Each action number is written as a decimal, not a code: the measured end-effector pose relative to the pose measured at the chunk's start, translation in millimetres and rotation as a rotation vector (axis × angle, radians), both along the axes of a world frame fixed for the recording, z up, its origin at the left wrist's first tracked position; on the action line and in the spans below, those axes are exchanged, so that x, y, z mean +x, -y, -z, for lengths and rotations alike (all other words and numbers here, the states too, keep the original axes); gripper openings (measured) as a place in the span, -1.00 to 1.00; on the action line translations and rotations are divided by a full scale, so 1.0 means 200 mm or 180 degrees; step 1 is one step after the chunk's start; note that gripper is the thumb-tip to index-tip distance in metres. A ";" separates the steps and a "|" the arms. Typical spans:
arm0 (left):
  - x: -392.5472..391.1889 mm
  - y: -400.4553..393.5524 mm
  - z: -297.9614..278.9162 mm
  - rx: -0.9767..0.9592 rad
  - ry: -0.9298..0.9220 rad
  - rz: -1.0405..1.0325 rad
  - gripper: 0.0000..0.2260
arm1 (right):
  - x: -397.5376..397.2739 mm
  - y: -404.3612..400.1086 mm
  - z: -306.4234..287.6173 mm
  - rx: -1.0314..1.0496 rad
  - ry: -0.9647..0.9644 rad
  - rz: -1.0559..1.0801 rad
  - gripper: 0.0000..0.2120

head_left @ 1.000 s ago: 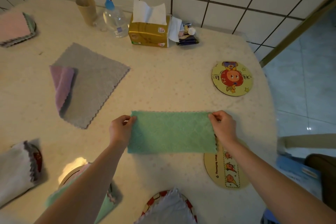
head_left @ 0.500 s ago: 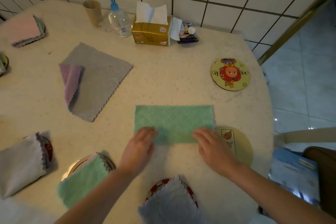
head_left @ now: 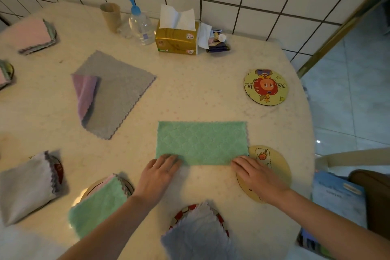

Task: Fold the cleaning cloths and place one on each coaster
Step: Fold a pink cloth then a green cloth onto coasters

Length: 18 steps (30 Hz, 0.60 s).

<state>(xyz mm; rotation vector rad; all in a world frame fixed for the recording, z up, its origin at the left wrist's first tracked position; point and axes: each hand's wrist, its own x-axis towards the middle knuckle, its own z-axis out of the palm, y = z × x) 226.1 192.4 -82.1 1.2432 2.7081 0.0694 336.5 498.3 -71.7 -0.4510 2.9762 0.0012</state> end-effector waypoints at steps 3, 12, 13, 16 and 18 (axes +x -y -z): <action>-0.05 0.01 -0.01 -0.0065 -0.0345 0.0372 -0.62 | -0.05 0.02 -0.01 0.0052 0.0188 0.0207 -0.23; -0.27 0.00 -0.11 -0.0248 -0.0750 0.1152 -0.88 | -0.15 0.05 -0.12 -0.0018 0.0335 0.0200 -0.38; -0.31 0.02 -0.14 -0.0242 -0.0796 0.1133 -0.89 | -0.14 0.07 -0.14 -0.0238 0.0261 0.0138 -0.41; -0.40 0.11 -0.17 -0.0144 -0.0779 0.0656 -0.86 | -0.05 0.21 -0.20 -0.0907 0.0172 -0.0209 -0.62; -0.36 0.15 -0.15 0.0068 -0.0704 0.0163 -0.73 | 0.02 0.32 -0.22 -0.1162 0.0161 -0.0343 -0.65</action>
